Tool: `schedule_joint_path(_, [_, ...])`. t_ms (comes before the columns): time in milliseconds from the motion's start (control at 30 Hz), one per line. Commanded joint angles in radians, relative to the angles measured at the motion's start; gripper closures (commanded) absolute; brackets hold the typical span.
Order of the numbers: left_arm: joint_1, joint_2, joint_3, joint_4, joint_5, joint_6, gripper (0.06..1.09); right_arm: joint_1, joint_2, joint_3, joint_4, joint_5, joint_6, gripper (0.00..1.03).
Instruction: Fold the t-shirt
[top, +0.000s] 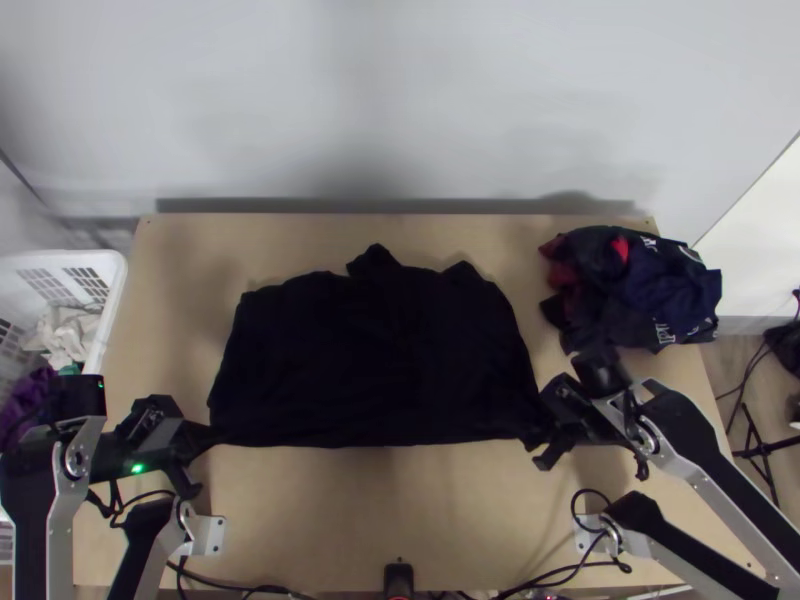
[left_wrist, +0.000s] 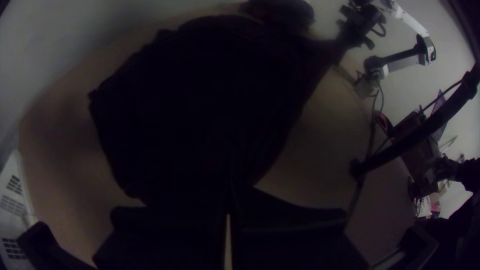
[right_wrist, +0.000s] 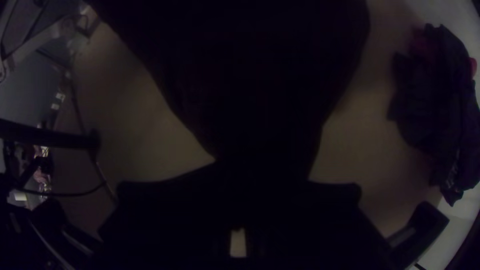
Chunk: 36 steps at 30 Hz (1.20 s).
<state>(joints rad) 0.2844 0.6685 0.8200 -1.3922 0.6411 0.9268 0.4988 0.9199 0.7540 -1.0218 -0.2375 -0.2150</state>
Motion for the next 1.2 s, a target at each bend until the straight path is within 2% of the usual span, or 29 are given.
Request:
schedule_joint_path(0, [-0.037, 0.006, 0.019, -0.060, -0.037, 0.033, 1.05, 0.009, 0.040, -0.016, -0.084, -0.023, -0.084, 1.00])
schedule_joint_path(133, [-0.094, 0.077, -0.021, -0.050, -0.047, 0.030, 1.02, 0.034, 0.111, -0.027, -0.083, -0.023, -0.113, 1.00])
schedule_joint_path(233, [-0.125, 0.106, -0.027, -0.044, -0.083, 0.030, 0.80, 0.035, 0.135, -0.031, -0.080, -0.023, -0.124, 1.00])
schedule_joint_path(333, [-0.166, 0.114, -0.036, -0.045, -0.162, 0.032, 0.80, 0.040, 0.143, -0.054, -0.084, -0.022, -0.146, 1.00])
schedule_joint_path(533, [-0.209, 0.181, -0.088, -0.045, -0.231, 0.043, 0.79, 0.038, 0.208, -0.068, -0.086, -0.022, -0.164, 1.00])
schedule_joint_path(600, [-0.208, 0.190, -0.085, -0.041, -0.231, 0.058, 0.53, 0.044, 0.215, -0.064, -0.086, -0.022, -0.165, 0.97])
schedule_joint_path(633, [-0.211, 0.186, -0.081, -0.039, -0.231, 0.067, 0.41, 0.047, 0.215, -0.062, -0.086, -0.022, -0.165, 0.91])
schedule_joint_path(667, [-0.209, 0.183, -0.074, -0.037, -0.231, 0.069, 0.35, 0.050, 0.211, -0.061, -0.093, -0.020, -0.169, 0.85])
schedule_joint_path(733, [-0.202, 0.178, -0.067, -0.037, -0.231, 0.069, 0.30, 0.052, 0.204, -0.054, -0.135, -0.020, -0.188, 0.67])
schedule_joint_path(800, [-0.188, 0.178, -0.070, -0.037, -0.233, 0.084, 0.15, 0.050, 0.197, -0.047, -0.164, 0.004, -0.196, 0.38])
schedule_joint_path(833, [-0.174, 0.178, -0.068, -0.037, -0.233, 0.093, 0.11, 0.052, 0.192, -0.044, -0.175, 0.027, -0.199, 0.21])
schedule_joint_path(867, [-0.152, 0.180, -0.059, -0.037, -0.233, 0.103, 0.11, 0.050, 0.186, -0.038, -0.187, 0.044, -0.211, 0.11])
schedule_joint_path(933, [-0.111, 0.187, -0.030, -0.034, -0.231, 0.124, 0.11, 0.046, 0.166, -0.015, -0.225, 0.047, -0.239, 0.04])
schedule_joint_path(1067, [-0.017, 0.214, 0.070, -0.034, -0.227, 0.161, 0.11, 0.049, 0.091, 0.025, -0.299, 0.047, -0.282, 0.04])
schedule_joint_path(1167, [0.076, 0.240, 0.173, 0.004, -0.156, 0.161, 0.11, 0.032, 0.028, 0.080, -0.305, 0.047, -0.290, 0.04])
